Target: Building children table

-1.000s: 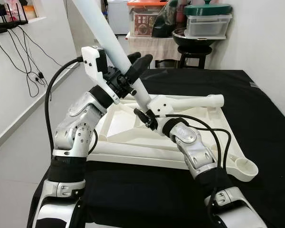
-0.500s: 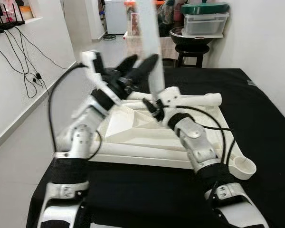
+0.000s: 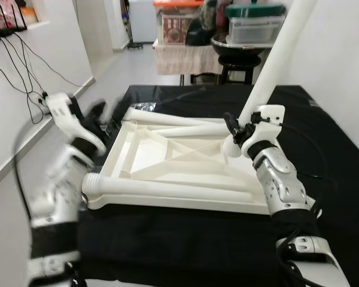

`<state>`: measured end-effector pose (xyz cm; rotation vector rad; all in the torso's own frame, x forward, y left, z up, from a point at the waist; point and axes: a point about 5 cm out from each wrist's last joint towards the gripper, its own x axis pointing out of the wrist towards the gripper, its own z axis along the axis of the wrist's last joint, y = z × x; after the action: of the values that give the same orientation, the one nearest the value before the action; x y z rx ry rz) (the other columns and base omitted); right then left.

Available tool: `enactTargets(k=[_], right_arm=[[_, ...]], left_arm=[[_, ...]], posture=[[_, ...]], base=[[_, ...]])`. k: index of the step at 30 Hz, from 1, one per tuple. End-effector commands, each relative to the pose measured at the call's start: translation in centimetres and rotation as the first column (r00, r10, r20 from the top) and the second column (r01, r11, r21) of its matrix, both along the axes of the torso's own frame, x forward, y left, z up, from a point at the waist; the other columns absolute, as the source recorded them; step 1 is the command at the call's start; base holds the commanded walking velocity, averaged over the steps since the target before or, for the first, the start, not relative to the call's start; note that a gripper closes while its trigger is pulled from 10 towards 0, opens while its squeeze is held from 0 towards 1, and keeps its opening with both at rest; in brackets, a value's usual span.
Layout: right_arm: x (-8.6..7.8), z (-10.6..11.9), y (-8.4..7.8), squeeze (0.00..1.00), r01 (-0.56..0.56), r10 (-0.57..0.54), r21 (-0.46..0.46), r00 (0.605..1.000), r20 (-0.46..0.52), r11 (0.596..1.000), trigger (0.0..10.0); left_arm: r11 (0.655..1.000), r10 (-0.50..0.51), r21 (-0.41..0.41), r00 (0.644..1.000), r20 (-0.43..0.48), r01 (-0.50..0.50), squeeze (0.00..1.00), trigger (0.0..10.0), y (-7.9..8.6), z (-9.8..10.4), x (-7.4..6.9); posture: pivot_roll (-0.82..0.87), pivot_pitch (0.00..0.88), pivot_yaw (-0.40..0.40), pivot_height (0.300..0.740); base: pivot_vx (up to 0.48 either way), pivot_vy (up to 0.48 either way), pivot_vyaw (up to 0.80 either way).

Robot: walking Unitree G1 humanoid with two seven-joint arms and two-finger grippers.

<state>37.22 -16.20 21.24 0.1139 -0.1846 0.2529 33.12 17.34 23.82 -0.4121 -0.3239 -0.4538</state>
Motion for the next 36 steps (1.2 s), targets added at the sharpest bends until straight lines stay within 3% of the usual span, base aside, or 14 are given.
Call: enactTargets(k=[1, 4, 7, 17, 21, 25, 27, 31, 32, 34, 36], right_arm=[[-0.3, 0.6, 0.9, 0.00, -0.058, 0.058, 0.000, 0.998, 0.026, 0.998, 10.0], [-3.0, -0.7, 3.8, 0.00, -0.234, 0.234, 0.007, 0.972, 0.037, 0.972, 10.0], [-3.8, -1.3, 4.5, 0.00, -0.268, 0.268, -0.034, 0.963, 0.020, 0.963, 10.0], [-4.3, -1.8, 4.7, 0.00, -0.265, 0.265, -0.130, 0.964, -0.014, 0.956, 10.0], [-4.7, -2.1, 4.5, 0.00, -0.320, 0.318, -0.141, 0.947, -0.036, 0.937, 10.0], [-4.9, -2.2, 4.6, 0.00, -0.347, 0.345, -0.153, 0.938, -0.042, 0.925, 10.0], [-5.4, -2.4, 4.7, 0.00, -0.415, 0.410, -0.176, 0.910, -0.064, 0.893, 10.0], [-5.5, -2.5, 4.7, 0.00, -0.439, 0.432, -0.191, 0.898, -0.078, 0.878, 10.0], [-5.2, -2.8, 4.3, 0.00, -0.503, 0.488, -0.230, 0.864, -0.123, 0.833, 10.0], [-5.1, -2.9, 4.2, 0.00, -0.519, 0.501, -0.244, 0.855, -0.135, 0.819, 10.0], [-4.5, -2.6, 3.7, 0.00, -0.585, 0.565, -0.252, 0.811, -0.152, 0.771, 10.0]], left_arm=[[0.999, -0.031, 0.031, 0.999, 0.021, 0.030, 0.00, 10.0, -0.7, 0.3, -0.4], [0.968, -0.195, 0.145, 0.979, -0.064, 0.202, 0.00, 10.0, -4.9, -3.7, -2.8], [0.955, -0.246, 0.148, 0.964, -0.099, 0.258, 0.00, 10.0, -5.8, -4.6, -3.4], [0.954, -0.247, 0.140, 0.960, -0.134, 0.265, 0.00, 10.0, -5.8, -5.6, -3.8], [0.951, -0.202, 0.190, 0.955, -0.218, 0.245, 0.00, 10.0, -5.1, -7.7, -4.7], [0.944, -0.204, 0.209, 0.950, -0.236, 0.255, 0.00, 10.0, -5.2, -8.3, -5.1], [0.926, -0.198, 0.263, 0.942, -0.271, 0.270, 0.00, 10.0, -5.5, -9.4, -6.1], [0.923, -0.188, 0.279, 0.943, -0.276, 0.266, 0.00, 10.0, -5.7, -9.6, -6.5], [0.915, -0.173, 0.310, 0.945, -0.279, 0.259, 0.00, 10.0, -6.1, -9.6, -7.3], [0.912, -0.172, 0.317, 0.945, -0.278, 0.259, 0.00, 10.0, -6.1, -9.6, -7.5], [0.889, -0.187, 0.361, 0.943, -0.274, 0.281, 0.00, 10.0, -6.6, -9.6, -8.4]], posture=[[-0.09, 0.000, 0.011, 0.740], [-0.10, 0.000, 0.011, 0.740], [-0.11, 0.000, 0.017, 0.740], [-0.11, 0.000, 0.017, 0.740], [-0.10, 0.000, 0.008, 0.740], [-0.10, 0.000, 0.007, 0.740], [-0.09, 0.000, -0.004, 0.740], [-0.09, 0.000, -0.006, 0.740], [-0.08, 0.000, -0.018, 0.740], [-0.08, 0.000, -0.018, 0.740], [-0.07, 0.000, -0.017, 0.740]], base=[[0.000, 0.000, 0.00], [0.000, -0.314, 0.00], [0.000, -0.477, 0.00], [0.000, -0.480, 0.00], [0.000, -0.321, 0.00], [0.000, 0.000, 0.00], [0.000, 0.000, 0.00], [0.000, 0.000, 0.00], [0.000, 0.000, 0.00], [0.000, 0.000, 0.00], [0.000, 0.000, 0.00]])
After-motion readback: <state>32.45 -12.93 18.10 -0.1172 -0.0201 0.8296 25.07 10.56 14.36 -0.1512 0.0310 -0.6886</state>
